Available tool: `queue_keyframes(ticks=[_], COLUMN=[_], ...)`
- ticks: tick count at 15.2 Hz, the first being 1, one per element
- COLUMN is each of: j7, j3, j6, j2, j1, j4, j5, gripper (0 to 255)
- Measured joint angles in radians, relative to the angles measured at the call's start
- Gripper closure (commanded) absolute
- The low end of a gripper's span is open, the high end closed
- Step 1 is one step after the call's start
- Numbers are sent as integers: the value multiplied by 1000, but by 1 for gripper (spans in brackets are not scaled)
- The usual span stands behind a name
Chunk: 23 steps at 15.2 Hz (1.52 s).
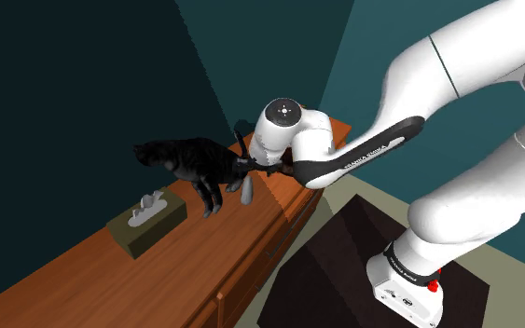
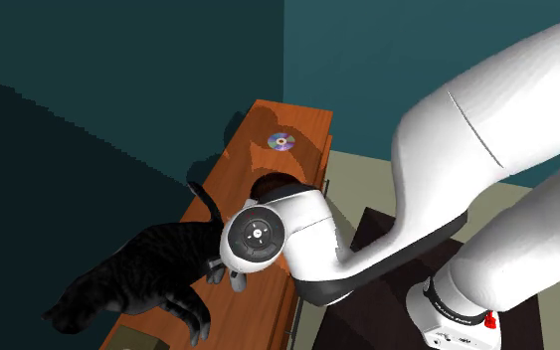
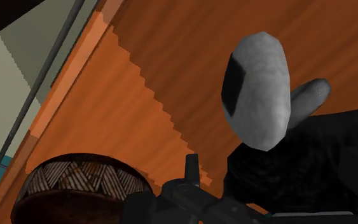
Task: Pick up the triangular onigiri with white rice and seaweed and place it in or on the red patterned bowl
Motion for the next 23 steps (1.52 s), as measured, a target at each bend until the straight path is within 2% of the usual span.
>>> queue_keyframes(ticks=[1,4,8,14,15,23], j7=[71,191,282,298,298,299], j3=[15,11,-25,-35,-35,-35], j6=[-7,-24,-40,-43,-43,-43], j2=[40,134,225,242,243,243], j1=[-16,-26,-10,-4,-4,-4], j4=[14,47,76,83,83,84], j5=[-77,-234,-372,-399,-400,-400], gripper=[0,0,0,0,255,255])
